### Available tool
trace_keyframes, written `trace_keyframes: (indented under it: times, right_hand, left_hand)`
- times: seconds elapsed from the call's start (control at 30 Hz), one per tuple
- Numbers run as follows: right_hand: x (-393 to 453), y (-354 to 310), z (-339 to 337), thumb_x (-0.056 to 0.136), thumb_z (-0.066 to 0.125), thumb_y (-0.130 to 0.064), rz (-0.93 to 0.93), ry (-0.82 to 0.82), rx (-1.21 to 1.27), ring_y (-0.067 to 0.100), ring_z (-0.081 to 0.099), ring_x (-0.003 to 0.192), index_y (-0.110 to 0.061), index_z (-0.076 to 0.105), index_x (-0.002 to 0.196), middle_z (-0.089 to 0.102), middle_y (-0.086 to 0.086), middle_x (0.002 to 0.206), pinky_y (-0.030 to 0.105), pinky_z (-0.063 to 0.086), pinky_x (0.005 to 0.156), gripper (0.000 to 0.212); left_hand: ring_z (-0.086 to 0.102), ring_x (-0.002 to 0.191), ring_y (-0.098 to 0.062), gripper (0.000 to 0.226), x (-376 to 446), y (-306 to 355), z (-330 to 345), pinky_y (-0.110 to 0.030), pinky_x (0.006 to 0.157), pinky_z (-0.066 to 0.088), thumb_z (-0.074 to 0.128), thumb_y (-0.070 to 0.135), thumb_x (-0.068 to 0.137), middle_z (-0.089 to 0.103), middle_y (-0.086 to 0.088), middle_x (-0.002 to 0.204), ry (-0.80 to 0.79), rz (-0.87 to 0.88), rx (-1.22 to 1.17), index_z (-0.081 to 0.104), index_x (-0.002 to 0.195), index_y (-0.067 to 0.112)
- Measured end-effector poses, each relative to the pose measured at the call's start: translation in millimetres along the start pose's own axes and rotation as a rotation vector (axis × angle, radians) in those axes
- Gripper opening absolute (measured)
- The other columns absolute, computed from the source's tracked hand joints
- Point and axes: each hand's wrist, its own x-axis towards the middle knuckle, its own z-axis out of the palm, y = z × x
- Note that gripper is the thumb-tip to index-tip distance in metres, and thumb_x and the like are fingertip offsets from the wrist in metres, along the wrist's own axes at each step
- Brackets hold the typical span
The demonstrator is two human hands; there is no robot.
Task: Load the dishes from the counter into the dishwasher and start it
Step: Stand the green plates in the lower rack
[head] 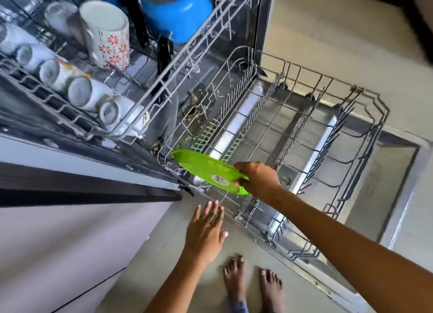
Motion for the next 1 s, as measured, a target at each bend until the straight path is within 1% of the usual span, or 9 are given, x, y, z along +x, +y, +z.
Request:
trace_keyframes:
  times: [0.13, 0.2, 0.27, 0.47, 0.77, 0.83, 0.87, 0.93, 1.0]
  right_hand:
    - [11, -13, 10, 0.087, 0.059, -0.031, -0.004, -0.028, -0.012, 0.027, 0.056, 0.111, -0.033, 0.050, 0.127, 0.060, 0.004, 0.122, 0.033, 0.045, 0.082, 0.040]
    - [17, -19, 13, 0.087, 0.058, -0.031, 0.009, -0.019, -0.008, 0.028, 0.057, 0.110, -0.032, 0.051, 0.124, 0.061, 0.005, 0.121, 0.034, 0.045, 0.081, 0.038]
    - [25, -25, 16, 0.087, 0.059, -0.031, 0.026, -0.014, 0.004, 0.029, 0.057, 0.110, -0.032, 0.053, 0.123, 0.061, 0.005, 0.120, 0.034, 0.045, 0.081, 0.037]
    - [36, -40, 30, 0.086, 0.059, -0.021, 0.044, -0.003, 0.012, 0.031, 0.059, 0.103, -0.025, 0.058, 0.112, 0.063, 0.009, 0.111, 0.034, 0.046, 0.077, 0.026]
    - [42, -50, 47, 0.094, 0.046, -0.011, 0.016, -0.104, -0.085, 0.033, 0.058, 0.107, -0.025, 0.047, 0.128, 0.059, 0.013, 0.119, 0.036, 0.046, 0.079, 0.038]
    - [39, -51, 51, 0.094, 0.041, -0.008, 0.001, -0.153, -0.119, 0.033, 0.059, 0.105, -0.022, 0.041, 0.132, 0.059, 0.013, 0.118, 0.035, 0.044, 0.073, 0.040]
    - [38, -52, 53, 0.094, 0.038, -0.006, -0.008, -0.175, -0.138, 0.033, 0.059, 0.103, -0.020, 0.037, 0.133, 0.059, 0.014, 0.117, 0.034, 0.042, 0.071, 0.042]
    - [37, -54, 55, 0.093, 0.037, -0.004, -0.021, -0.203, -0.185, 0.033, 0.060, 0.101, -0.016, 0.027, 0.137, 0.060, 0.015, 0.115, 0.035, 0.042, 0.069, 0.046]
    - [41, -56, 55, 0.093, 0.037, -0.003, -0.019, -0.224, -0.211, 0.033, 0.060, 0.101, -0.015, 0.022, 0.139, 0.060, 0.015, 0.115, 0.036, 0.044, 0.071, 0.050]
  left_hand:
    - [0.059, 0.113, -0.026, 0.077, -2, -1, 6, -0.044, 0.101, 0.029, 0.085, 0.042, 0.052, 0.062, -0.012, 0.124, 0.041, 0.013, -0.031, 0.065, 0.118, 0.006]
    - [0.060, 0.113, -0.024, 0.082, -2, 1, 6, -0.044, 0.097, 0.042, 0.086, 0.046, 0.048, 0.062, -0.011, 0.124, 0.038, -0.001, -0.053, 0.065, 0.117, 0.007]
    - [0.060, 0.112, -0.023, 0.083, -2, 2, 7, -0.048, 0.089, 0.047, 0.086, 0.047, 0.046, 0.062, -0.011, 0.123, 0.035, -0.004, -0.049, 0.067, 0.116, 0.007]
    - [0.059, 0.114, -0.023, 0.086, -4, 2, 10, -0.049, 0.089, 0.046, 0.087, 0.047, 0.044, 0.061, -0.011, 0.125, 0.020, -0.022, -0.049, 0.065, 0.118, 0.008]
    - [0.058, 0.116, -0.023, 0.085, -2, 2, 15, -0.049, 0.092, 0.044, 0.086, 0.048, 0.046, 0.060, -0.010, 0.127, 0.032, -0.041, -0.076, 0.065, 0.118, 0.010]
    - [0.052, 0.122, -0.024, 0.084, -2, 3, 14, -0.050, 0.099, 0.035, 0.083, 0.046, 0.054, 0.054, -0.011, 0.133, 0.012, -0.069, -0.104, 0.060, 0.125, 0.009]
    - [0.044, 0.130, -0.025, 0.082, -3, 3, 13, -0.050, 0.105, 0.023, 0.078, 0.044, 0.064, 0.045, -0.013, 0.141, 0.009, -0.073, -0.121, 0.051, 0.133, 0.008]
    - [0.015, 0.143, -0.025, 0.077, -3, 3, 12, -0.045, 0.108, -0.007, 0.060, 0.038, 0.086, 0.016, -0.011, 0.154, 0.018, -0.062, -0.122, 0.024, 0.147, 0.009]
    - [-0.005, 0.144, -0.022, 0.072, -2, 4, 11, -0.039, 0.105, -0.020, 0.046, 0.036, 0.095, -0.003, -0.007, 0.157, 0.036, -0.048, -0.113, 0.004, 0.150, 0.012]
